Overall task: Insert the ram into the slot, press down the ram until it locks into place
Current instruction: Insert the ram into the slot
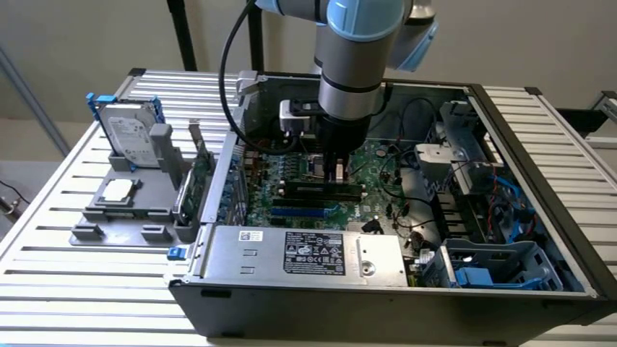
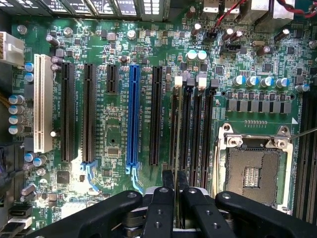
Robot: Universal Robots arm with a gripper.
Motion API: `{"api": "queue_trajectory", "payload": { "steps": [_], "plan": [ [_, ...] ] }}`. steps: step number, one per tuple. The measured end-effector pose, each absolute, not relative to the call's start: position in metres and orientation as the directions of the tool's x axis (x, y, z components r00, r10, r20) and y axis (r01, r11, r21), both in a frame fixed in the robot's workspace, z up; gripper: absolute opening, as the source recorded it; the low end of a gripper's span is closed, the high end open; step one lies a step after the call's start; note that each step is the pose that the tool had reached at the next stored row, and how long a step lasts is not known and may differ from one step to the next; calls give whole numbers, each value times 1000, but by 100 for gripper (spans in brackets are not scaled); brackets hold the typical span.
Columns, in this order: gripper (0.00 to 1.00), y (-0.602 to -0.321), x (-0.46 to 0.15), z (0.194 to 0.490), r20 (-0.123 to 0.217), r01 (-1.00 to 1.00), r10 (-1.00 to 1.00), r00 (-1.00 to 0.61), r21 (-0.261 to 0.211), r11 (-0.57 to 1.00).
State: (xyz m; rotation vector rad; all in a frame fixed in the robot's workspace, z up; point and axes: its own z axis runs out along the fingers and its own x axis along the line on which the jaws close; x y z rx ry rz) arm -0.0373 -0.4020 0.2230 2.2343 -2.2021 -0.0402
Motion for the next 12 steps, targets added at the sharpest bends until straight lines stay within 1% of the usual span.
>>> {"api": "queue_trajectory", "payload": {
  "steps": [12],
  "plan": [
    [14, -401, -37, 218, -15, -1000, -1000, 14, 20, -15]
  ]
}}
